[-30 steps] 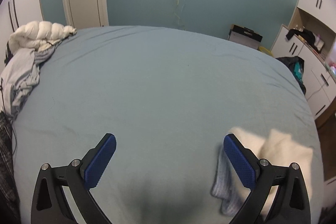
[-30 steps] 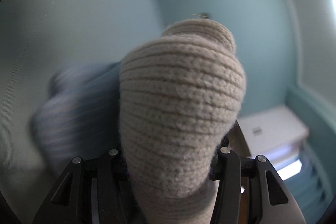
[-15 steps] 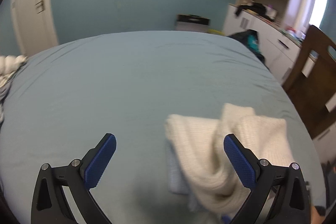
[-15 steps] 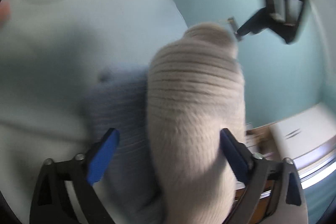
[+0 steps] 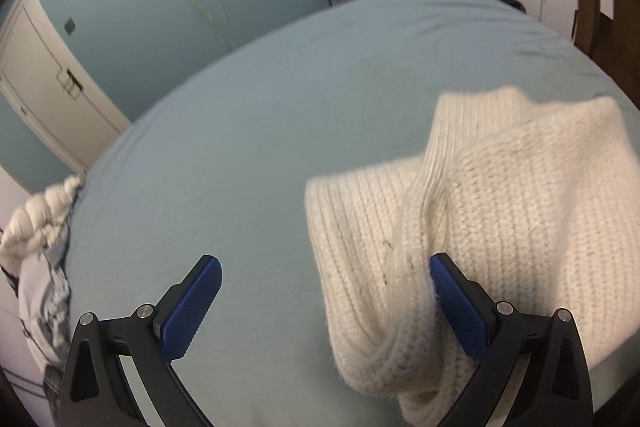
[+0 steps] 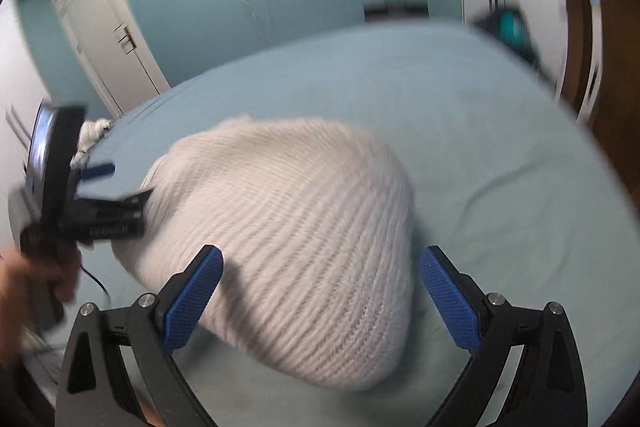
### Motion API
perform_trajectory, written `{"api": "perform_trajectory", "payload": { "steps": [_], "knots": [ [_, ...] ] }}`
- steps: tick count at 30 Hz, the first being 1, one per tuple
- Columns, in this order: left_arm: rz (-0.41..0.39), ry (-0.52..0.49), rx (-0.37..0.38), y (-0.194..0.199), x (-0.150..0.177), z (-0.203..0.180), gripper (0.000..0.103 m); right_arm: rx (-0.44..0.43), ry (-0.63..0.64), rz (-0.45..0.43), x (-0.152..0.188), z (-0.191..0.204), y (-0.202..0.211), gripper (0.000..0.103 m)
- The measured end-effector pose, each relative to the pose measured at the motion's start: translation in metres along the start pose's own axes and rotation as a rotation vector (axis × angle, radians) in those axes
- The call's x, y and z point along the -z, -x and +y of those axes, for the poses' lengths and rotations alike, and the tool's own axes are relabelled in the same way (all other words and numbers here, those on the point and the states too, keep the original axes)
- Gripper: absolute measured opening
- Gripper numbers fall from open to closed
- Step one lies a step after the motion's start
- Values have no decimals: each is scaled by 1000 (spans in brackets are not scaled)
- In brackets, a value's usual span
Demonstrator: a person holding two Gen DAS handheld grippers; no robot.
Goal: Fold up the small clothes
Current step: 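Lower the white end onto the blue part and press it with the right gripper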
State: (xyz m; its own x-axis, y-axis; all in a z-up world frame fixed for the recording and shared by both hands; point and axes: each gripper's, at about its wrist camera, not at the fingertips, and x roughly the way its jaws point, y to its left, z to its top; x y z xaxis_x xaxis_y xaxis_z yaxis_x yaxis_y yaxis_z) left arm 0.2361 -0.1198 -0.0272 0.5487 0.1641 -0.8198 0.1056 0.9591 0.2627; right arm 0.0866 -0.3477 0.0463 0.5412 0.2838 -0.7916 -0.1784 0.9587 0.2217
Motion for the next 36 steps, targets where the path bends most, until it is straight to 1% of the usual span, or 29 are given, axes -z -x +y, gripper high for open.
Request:
{"api": "perform_trajectory", "payload": {
  "steps": [1, 2, 4, 5, 6, 8, 9, 12, 13, 14, 15, 16, 17, 18, 19, 20, 21, 22, 23, 24, 25, 28, 30, 31, 32, 33, 34, 35, 36],
  "knots": [
    [20, 9, 7, -6, 2, 1, 103, -20, -16, 42, 7, -3, -9, 98],
    [34, 10, 10, -10, 4, 1, 103, -33, -27, 69, 10, -7, -16, 100],
    [40, 3, 17, -14, 5, 2, 103, -56, -44, 126, 15, -16, -21, 101],
    [35, -4, 20, -12, 4, 0, 103, -44, -36, 142, 22, -16, -23, 101],
    [32, -11, 14, -10, 2, -2, 103, -17, -7, 138, 24, -13, -23, 101],
    [33, -43, -14, -3, -2, -5, 103, 24, 46, 116, 13, -6, -25, 101],
    [27, -53, -24, 3, -5, -7, 103, 39, 57, 110, 18, 1, -21, 101],
    [-48, -53, -47, 31, -12, -13, 103, 60, 62, 91, 25, 15, -15, 101],
    [-94, -48, -42, 45, -14, -15, 103, 57, 58, 92, 27, 15, -14, 101],
    [-134, -46, -29, 57, -14, -18, 103, 55, 55, 93, 36, 24, -11, 101],
    [-175, -49, 6, 70, -15, -24, 103, 56, 54, 92, 35, 26, -10, 101],
    [-196, -60, 48, 79, -14, -32, 103, 55, 52, 92, 26, 15, -19, 101],
    [-203, -71, 76, 83, -15, -38, 103, 55, 51, 90, 24, 14, -20, 101],
    [-200, -89, 99, 83, -14, -47, 103, 56, 46, 88, 28, 0, -14, 101],
    [-173, -122, 89, 76, -13, -60, 103, 54, 42, 86, 28, -3, -11, 101],
    [-148, -142, 66, 69, -13, -69, 103, 50, 37, 85, 32, -6, -11, 101],
    [-112, -165, 35, 57, -11, -78, 103, 45, 30, 85, 46, -15, -14, 101],
    [-76, -185, 13, 44, -6, -87, 103, 36, 21, 86, 48, -14, -17, 101],
    [-82, -174, 17, 39, -1, -89, 103, 30, 15, 85, 50, -14, -18, 101],
    [-105, -136, 32, 36, 2, -86, 103, 24, 10, 85, 51, -14, -18, 101],
    [-103, -108, 46, 35, 0, -84, 103, 20, 4, 73, 51, -16, -19, 101],
    [-47, -38, 88, 35, -4, -69, 103, -10, -15, 49, 43, -20, -14, 102],
    [-35, -28, 96, 38, -2, -62, 103, -1, -12, -32, 38, -22, -2, 102],
    [-35, -32, 98, 37, -2, -62, 103, 25, -20, -104, 35, -23, 7, 102],
    [-38, -35, 98, 37, -2, -64, 103, 22, -31, -137, 31, -27, 9, 102],
    [-38, -37, 95, 37, -3, -65, 103, -2, -46, -150, 27, -30, 10, 102],
    [-37, -39, 90, 38, -3, -66, 103, -50, -75, -132, 22, -34, 5, 102],
    [-37, -42, 87, 39, -2, -67, 103, -63, -100, -100, 20, -38, -3, 102],
    [-36, -43, 86, 40, -5, -67, 103, -45, -121, -64, 20, -40, -12, 102]
  ]
}}
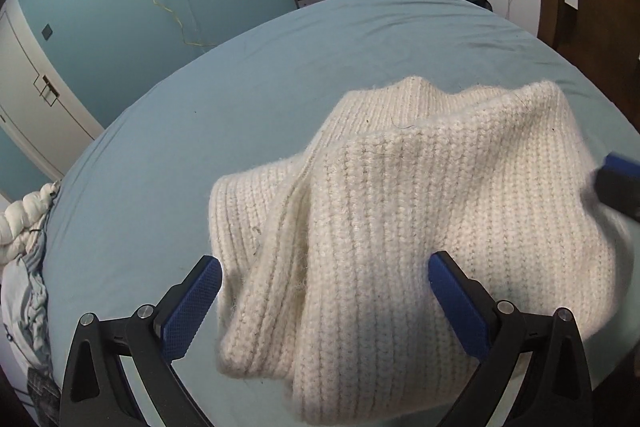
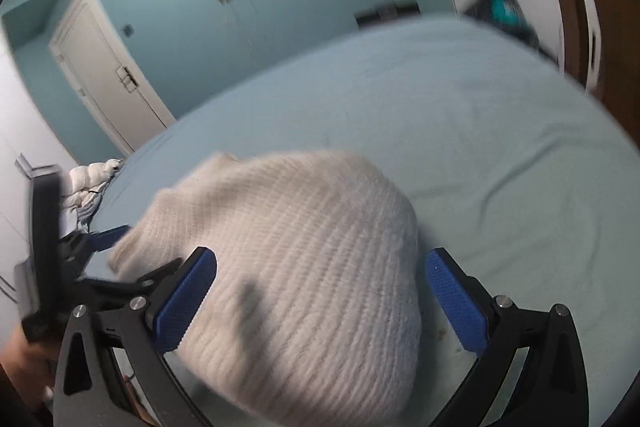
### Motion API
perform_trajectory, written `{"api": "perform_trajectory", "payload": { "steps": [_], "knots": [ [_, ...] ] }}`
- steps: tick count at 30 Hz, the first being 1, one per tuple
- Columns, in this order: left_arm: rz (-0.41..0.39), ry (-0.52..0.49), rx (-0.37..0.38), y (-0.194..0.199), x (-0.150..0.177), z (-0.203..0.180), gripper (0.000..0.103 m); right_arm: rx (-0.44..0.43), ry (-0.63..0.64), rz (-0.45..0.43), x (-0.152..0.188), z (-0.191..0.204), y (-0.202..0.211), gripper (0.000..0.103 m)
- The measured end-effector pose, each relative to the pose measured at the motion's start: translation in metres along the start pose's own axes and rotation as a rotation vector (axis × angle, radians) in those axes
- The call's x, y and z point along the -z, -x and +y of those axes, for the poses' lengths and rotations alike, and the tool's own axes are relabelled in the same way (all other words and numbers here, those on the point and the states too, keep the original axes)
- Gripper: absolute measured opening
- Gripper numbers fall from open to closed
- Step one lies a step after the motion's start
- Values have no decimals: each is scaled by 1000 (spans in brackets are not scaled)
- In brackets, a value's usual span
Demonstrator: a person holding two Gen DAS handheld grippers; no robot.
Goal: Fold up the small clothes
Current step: 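Lower the white end onto the blue part and press it with the right gripper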
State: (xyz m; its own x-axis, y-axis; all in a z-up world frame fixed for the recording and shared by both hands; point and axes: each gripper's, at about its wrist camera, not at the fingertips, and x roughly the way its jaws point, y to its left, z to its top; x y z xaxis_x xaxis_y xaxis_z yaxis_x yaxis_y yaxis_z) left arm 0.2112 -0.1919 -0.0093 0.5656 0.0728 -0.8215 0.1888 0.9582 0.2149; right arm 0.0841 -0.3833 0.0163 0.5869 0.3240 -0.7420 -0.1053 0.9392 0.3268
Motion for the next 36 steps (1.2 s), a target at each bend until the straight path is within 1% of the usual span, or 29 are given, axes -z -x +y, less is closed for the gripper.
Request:
{"api": "perform_trajectory", "payload": {
  "steps": [1, 2, 4, 5, 7, 8, 10, 12, 13, 14, 16, 17, 19, 21, 24, 27, 29, 30, 31, 32, 33, 36],
  "knots": [
    [5, 0, 1, -3, -1, 1, 103, 45, -17, 70, 2, -5, -18, 102],
    [13, 1, 1, -7, -3, 3, 103, 4, -38, 101, 5, -10, -29, 102],
    [11, 12, 16, -9, -9, 6, 103, -77, -133, 144, 9, -25, -39, 102],
    [9, 19, 27, -14, -12, 5, 103, -75, -139, 152, 9, -25, -39, 102],
    [-5, 24, 56, -8, -14, 6, 103, -25, -82, 119, 8, -17, -32, 102],
    [-11, 20, 65, -5, -15, 7, 103, 14, -42, 85, 9, -10, -25, 102],
    [-14, 22, 76, 3, -20, 12, 103, 57, -10, 40, 10, -1, -17, 102],
    [-23, 44, 72, 14, -25, 19, 103, 43, -30, 47, 5, 0, -14, 102],
    [-44, 59, 70, 22, -26, 23, 103, 9, -46, 47, 4, -1, -12, 102],
    [-65, 73, 73, 28, -25, 26, 103, -40, -74, 31, 0, -6, -10, 102],
    [-89, 96, 80, 38, -28, 36, 103, -71, -125, -9, -7, -15, -7, 102],
    [-98, 106, 84, 42, -28, 40, 103, -68, -147, -23, -8, -20, -5, 102],
    [-109, 120, 86, 46, -28, 49, 103, -57, -187, -24, -9, -28, -8, 102],
    [-103, 128, 80, 43, -30, 61, 103, -43, -231, -20, -9, -37, -9, 102],
    [-93, 126, 65, 37, -28, 81, 103, -50, -279, -17, -8, -39, -11, 102],
    [-36, 152, 70, 23, -21, 108, 103, -47, -286, -18, -6, -38, -7, 102],
    [39, 201, 109, 2, -17, 128, 103, -45, -274, -13, -4, -35, -5, 102],
    [62, 222, 125, -5, -16, 133, 103, -44, -269, -10, -4, -34, -4, 102],
    [89, 249, 161, -14, -15, 139, 103, -43, -263, -5, -3, -32, -4, 102],
    [109, 274, 210, -23, -15, 144, 103, -41, -255, 3, -4, -32, -5, 102],
    [127, 318, 289, -32, -15, 150, 103, -40, -252, 10, -4, -34, -5, 102],
    [167, 435, 480, -55, -13, 161, 103, -46, -254, 40, -5, -36, -9, 102]
  ]
}}
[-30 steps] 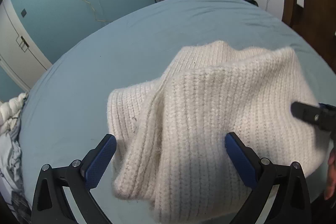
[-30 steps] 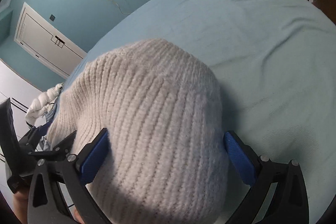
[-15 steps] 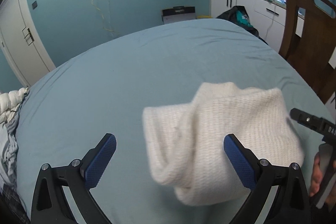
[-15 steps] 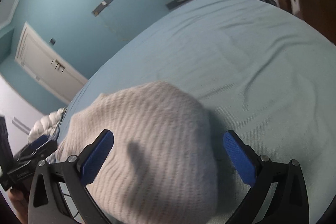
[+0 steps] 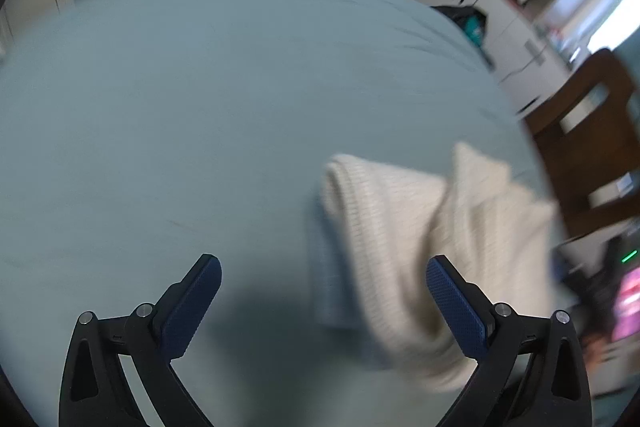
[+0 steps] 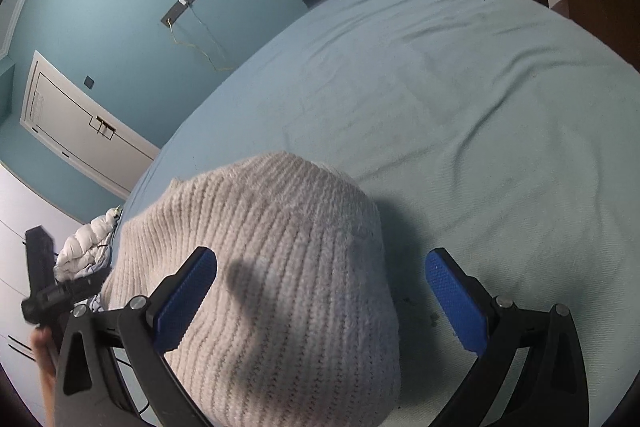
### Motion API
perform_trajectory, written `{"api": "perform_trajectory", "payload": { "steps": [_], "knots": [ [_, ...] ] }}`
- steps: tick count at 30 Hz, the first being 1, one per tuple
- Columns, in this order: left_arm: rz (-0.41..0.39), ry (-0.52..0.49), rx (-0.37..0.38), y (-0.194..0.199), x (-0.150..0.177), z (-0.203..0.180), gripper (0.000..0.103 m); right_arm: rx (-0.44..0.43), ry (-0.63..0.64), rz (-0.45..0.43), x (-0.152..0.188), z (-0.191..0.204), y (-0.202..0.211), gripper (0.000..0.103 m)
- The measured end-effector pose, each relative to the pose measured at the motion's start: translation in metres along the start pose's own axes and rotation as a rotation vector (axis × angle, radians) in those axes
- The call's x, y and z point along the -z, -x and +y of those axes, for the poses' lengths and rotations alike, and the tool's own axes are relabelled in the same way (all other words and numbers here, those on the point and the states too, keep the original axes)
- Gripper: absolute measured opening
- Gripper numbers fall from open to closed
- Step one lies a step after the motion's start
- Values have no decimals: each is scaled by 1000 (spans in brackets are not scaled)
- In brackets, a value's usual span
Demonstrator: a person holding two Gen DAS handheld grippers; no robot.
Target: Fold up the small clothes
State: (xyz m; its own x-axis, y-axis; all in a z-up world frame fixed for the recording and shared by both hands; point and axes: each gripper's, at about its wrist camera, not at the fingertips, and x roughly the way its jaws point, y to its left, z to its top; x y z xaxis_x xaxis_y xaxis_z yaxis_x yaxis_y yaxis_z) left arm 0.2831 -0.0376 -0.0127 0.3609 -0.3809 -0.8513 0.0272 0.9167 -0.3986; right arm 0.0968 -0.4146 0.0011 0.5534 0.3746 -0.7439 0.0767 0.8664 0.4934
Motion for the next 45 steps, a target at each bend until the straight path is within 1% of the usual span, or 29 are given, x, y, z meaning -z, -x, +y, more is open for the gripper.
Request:
{"api": "perform_trajectory", "payload": {
  "steps": [1, 2, 4, 6, 10, 14, 17, 19, 22, 24, 25, 27, 28, 29, 30, 31, 32, 33, 34, 36, 39, 42, 45],
  "knots": [
    [26, 34, 73, -8, -2, 5, 103, -1, -5, 10, 0, -2, -1, 102],
    [53, 55, 126, -18, -3, 8, 103, -2, -9, 17, 0, -4, -1, 102],
    [107, 84, 196, -39, -2, 13, 103, -2, -17, 37, 0, -7, -4, 102],
    [148, 151, 256, -60, 3, 25, 103, -18, -34, 65, -1, -11, -6, 102],
    [217, 278, 413, -93, 12, 46, 103, -112, -111, 157, -2, -27, -15, 102],
    [254, 361, 522, -125, 22, 52, 103, -233, -217, 261, -3, -47, -33, 102],
    [273, 384, 556, -140, 26, 49, 103, -331, -309, 340, -1, -61, -53, 102],
    [279, 396, 565, -145, 29, 49, 103, -401, -364, 391, 4, -69, -68, 102],
    [291, 354, 551, -143, 29, 44, 103, -477, -404, 436, 11, -75, -83, 103],
    [295, 317, 552, -139, 27, 34, 92, -504, -410, 453, 11, -77, -88, 103],
    [293, 304, 550, -137, 23, 30, 89, -514, -418, 457, 12, -78, -91, 103],
    [293, 296, 537, -131, 19, 24, 80, -518, -435, 446, 15, -75, -93, 103],
    [289, 298, 541, -128, 18, 25, 78, -500, -410, 432, 15, -68, -89, 102],
    [281, 293, 547, -121, 17, 24, 72, -491, -382, 426, 15, -63, -85, 102],
    [264, 287, 552, -115, 16, 24, 69, -488, -359, 416, 14, -58, -80, 101],
    [249, 280, 557, -109, 15, 22, 69, -483, -327, 396, 11, -52, -75, 98],
    [238, 261, 553, -104, 15, 21, 69, -482, -309, 388, 10, -49, -71, 97],
    [229, 246, 548, -97, 20, 22, 69, -484, -289, 373, 6, -45, -67, 96],
    [220, 240, 551, -94, 17, 19, 68, -485, -286, 361, 2, -41, -68, 95],
    [197, 238, 564, -94, 10, 15, 68, -491, -273, 341, -4, -37, -66, 95],
    [172, 228, 561, -90, 2, 16, 68, -501, -217, 317, -18, -26, -67, 95],
    [130, 225, 570, -89, -12, 17, 68, -494, -143, 289, -39, -12, -72, 94],
    [94, 224, 578, -94, -35, 20, 68, -493, -93, 247, -62, -1, -82, 95]
  ]
}}
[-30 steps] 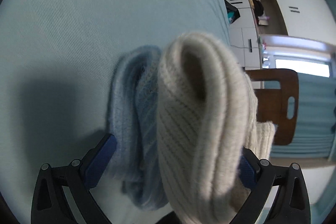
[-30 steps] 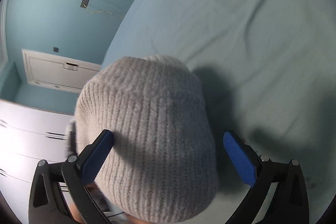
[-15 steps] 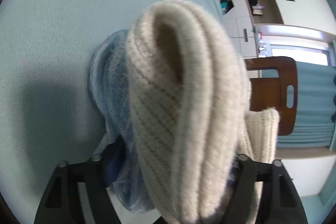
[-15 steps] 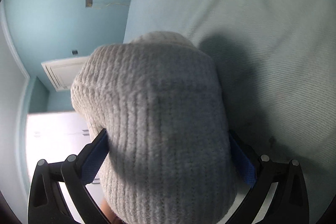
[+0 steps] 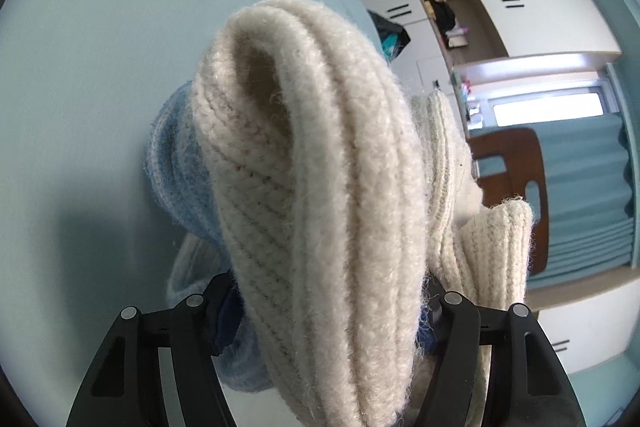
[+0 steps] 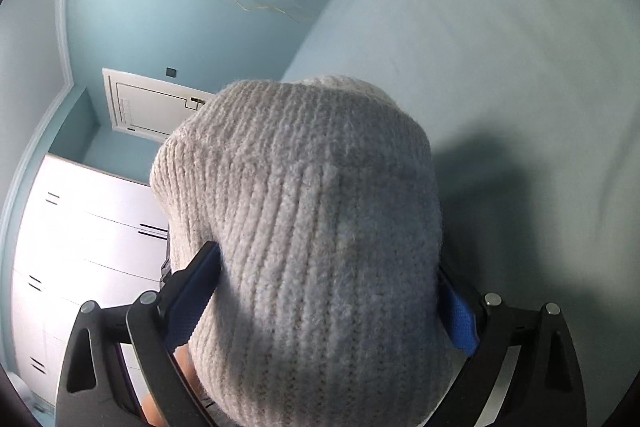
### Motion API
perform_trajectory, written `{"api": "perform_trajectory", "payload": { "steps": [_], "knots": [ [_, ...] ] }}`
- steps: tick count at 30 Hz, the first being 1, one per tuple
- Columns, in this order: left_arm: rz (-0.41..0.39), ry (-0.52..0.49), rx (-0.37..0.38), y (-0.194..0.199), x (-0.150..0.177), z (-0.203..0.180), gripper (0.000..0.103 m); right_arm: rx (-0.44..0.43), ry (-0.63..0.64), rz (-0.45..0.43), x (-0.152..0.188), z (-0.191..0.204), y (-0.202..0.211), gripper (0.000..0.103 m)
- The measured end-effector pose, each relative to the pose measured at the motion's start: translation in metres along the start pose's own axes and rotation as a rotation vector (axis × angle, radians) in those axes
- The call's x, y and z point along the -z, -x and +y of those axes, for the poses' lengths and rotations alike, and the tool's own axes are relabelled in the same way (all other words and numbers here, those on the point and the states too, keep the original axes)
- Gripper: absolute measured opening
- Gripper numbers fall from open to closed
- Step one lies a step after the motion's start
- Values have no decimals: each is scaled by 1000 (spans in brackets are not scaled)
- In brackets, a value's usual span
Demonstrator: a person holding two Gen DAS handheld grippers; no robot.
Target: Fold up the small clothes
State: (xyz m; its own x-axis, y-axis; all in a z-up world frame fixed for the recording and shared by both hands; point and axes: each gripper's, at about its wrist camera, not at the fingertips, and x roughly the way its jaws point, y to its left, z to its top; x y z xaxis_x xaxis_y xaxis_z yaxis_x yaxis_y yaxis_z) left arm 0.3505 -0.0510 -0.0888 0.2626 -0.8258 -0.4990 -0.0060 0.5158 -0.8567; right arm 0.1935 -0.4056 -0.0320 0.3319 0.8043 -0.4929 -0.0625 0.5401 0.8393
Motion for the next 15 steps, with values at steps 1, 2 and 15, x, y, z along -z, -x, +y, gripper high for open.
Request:
{"api": "perform_trajectory", "payload": {
  "steps": [1, 2, 15],
  "knots": [
    [-5, 0, 1, -1, -7, 1, 68, 4, 17, -10, -8, 1, -3, 95],
    [-12, 4, 4, -3, -15, 1, 68, 7, 26, -22, -16, 2, -5, 95],
    [-5, 93, -179, -9, -32, 12, 85, 54, -135, -65, -15, -57, -6, 102]
  ]
}}
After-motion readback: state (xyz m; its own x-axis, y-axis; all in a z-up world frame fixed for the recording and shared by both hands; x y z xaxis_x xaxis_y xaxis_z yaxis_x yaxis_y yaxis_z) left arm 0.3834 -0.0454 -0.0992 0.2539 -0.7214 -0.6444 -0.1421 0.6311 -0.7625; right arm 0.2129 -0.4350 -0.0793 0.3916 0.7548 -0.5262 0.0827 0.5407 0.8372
